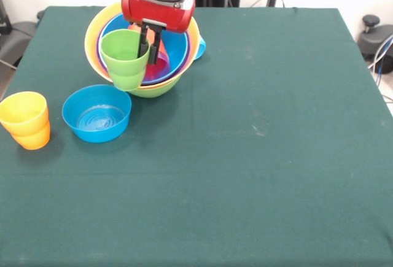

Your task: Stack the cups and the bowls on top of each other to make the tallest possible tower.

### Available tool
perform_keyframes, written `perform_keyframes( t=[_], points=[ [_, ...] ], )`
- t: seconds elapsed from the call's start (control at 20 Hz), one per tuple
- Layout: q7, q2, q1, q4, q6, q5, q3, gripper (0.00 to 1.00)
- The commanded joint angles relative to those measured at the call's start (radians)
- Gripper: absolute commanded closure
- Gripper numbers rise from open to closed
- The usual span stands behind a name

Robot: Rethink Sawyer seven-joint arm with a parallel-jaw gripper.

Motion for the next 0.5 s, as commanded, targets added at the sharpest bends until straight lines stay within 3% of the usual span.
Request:
perform_keyframes(
  t=[0.05, 0.5],
  points=[
    [0.142, 0.052, 0.040, 0.099, 0.030, 0.042, 0.116, 1.00],
    [0.101, 0.057, 0.033, 0.099, 0.039, 0.060, 0.135, 1.00]
  ],
)
